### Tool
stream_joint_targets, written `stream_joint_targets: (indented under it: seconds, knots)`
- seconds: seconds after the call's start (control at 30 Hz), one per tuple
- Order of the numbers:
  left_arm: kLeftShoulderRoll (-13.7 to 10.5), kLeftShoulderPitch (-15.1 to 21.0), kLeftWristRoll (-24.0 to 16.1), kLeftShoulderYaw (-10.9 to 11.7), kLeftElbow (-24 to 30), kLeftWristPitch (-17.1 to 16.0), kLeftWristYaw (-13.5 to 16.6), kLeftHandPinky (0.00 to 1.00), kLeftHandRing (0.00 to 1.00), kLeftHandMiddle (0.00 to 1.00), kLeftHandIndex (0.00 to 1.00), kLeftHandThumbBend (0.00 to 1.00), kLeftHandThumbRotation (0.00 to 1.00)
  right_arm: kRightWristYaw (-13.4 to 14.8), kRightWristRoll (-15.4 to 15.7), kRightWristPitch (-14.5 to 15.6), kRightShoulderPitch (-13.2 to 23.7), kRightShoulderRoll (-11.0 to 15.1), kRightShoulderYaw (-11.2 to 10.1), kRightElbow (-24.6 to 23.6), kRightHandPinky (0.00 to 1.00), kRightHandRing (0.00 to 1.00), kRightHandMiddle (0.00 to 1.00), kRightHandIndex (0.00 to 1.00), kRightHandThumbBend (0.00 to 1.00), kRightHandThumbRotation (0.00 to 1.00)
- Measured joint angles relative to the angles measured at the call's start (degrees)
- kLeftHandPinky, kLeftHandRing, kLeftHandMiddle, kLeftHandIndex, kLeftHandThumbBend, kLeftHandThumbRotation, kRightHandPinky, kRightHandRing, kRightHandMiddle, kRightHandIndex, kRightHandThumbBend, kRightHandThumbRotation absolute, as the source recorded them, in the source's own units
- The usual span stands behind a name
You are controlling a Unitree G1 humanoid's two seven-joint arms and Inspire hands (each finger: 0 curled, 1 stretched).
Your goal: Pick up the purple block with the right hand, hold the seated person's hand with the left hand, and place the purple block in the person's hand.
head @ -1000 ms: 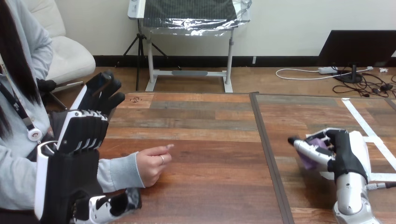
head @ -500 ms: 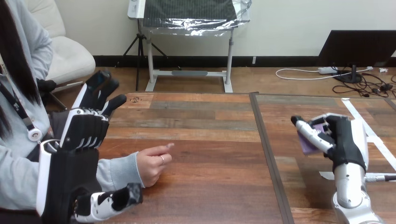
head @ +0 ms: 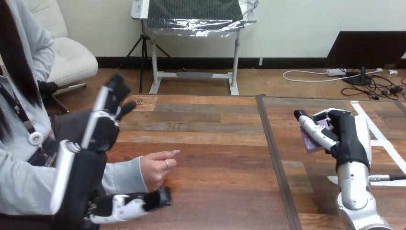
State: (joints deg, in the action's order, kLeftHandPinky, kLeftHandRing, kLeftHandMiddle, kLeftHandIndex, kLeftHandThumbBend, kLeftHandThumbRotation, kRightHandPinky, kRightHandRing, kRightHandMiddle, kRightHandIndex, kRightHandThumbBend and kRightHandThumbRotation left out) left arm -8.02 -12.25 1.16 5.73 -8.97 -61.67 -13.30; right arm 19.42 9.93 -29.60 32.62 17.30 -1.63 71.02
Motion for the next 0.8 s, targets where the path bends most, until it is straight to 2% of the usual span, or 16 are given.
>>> stream_joint_targets:
  seconds: [0.17, 0.4, 0.67, 0.8]
  knots:
    - [-0.03, -0.12, -8.67, 2.99, 0.59, 1.73, 2.85, 0.94, 0.99, 1.0, 1.0, 1.0, 0.64, -0.38, -0.79, -0.08, -0.04, -0.46, -0.48, -0.71, 0.03, 0.07, 0.12, 0.15, 0.29, 0.33]
    - [-0.24, -0.71, -21.22, 6.58, 2.67, 6.23, 7.55, 0.99, 1.0, 1.0, 1.0, 1.0, 0.65, -1.24, -1.92, -0.58, -0.25, -1.42, -1.3, -1.58, 0.02, 0.07, 0.11, 0.14, 0.28, 0.32]
    - [-1.28, -0.87, -35.96, 8.78, 4.29, 11.4, 15.28, 1.0, 1.0, 1.0, 1.0, 1.0, 0.63, -4.27, -5.14, -1.48, -1.26, -2.82, -2.39, -4.0, 0.01, 0.06, 0.1, 0.13, 0.27, 0.33]
    - [-2.69, -0.7, -40.61, 8.71, 4.49, 14.01, 18.18, 1.0, 1.0, 1.0, 1.0, 1.0, 0.61, -5.87, -7.09, -1.62, -1.79, -3.87, -3.31, -6.0, 0.02, 0.06, 0.1, 0.13, 0.28, 0.36]
